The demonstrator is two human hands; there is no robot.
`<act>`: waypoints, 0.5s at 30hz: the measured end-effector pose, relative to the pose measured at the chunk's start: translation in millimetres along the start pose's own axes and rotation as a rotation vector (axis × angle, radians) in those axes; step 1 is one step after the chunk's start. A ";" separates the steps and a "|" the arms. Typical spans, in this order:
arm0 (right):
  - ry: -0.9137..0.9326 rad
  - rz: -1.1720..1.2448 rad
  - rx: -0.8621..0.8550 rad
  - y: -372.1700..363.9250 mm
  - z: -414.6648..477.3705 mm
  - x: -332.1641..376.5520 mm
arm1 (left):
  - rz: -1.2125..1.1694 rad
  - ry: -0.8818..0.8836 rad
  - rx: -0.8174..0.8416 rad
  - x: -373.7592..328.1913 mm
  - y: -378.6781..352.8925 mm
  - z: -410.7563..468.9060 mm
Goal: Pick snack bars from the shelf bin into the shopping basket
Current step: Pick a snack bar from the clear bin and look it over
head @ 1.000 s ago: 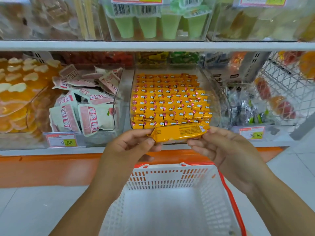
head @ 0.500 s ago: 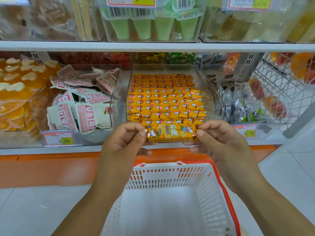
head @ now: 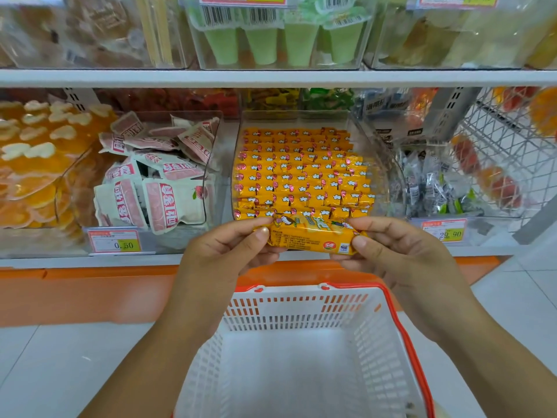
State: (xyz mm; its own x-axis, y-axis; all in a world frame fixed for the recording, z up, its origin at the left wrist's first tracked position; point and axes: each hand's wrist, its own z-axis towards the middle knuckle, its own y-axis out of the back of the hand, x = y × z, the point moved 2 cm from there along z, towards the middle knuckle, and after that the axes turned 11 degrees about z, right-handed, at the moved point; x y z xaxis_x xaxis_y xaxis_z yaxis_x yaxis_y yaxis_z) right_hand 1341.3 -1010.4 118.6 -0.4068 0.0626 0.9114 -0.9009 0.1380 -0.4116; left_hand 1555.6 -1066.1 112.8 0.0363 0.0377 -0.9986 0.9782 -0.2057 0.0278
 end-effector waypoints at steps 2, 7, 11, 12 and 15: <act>0.000 -0.030 -0.007 -0.4 0.1 -1.3 | -0.012 0.014 -0.006 0.9 0.6 0.2; -0.021 -0.051 -0.013 -1.1 -2.0 -1.8 | -0.035 0.045 0.004 1.1 0.3 0.4; -0.068 -0.051 -0.003 0.2 -3.1 -0.2 | -0.088 0.055 0.074 0.8 1.5 0.4; -0.079 -0.045 0.005 1.2 -3.7 1.0 | -0.090 0.049 0.102 0.7 1.9 0.1; -0.074 -0.044 0.004 1.2 -4.0 4.1 | -0.056 0.035 0.115 2.2 2.5 0.6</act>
State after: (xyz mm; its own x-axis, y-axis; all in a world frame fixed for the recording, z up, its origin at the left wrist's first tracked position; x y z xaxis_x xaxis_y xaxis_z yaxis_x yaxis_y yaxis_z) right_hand 1339.1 -1006.0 121.8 -0.3768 -0.0164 0.9262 -0.9186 0.1355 -0.3713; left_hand 1557.9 -1067.1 110.6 -0.0088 0.0865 -0.9962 0.9490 -0.3133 -0.0356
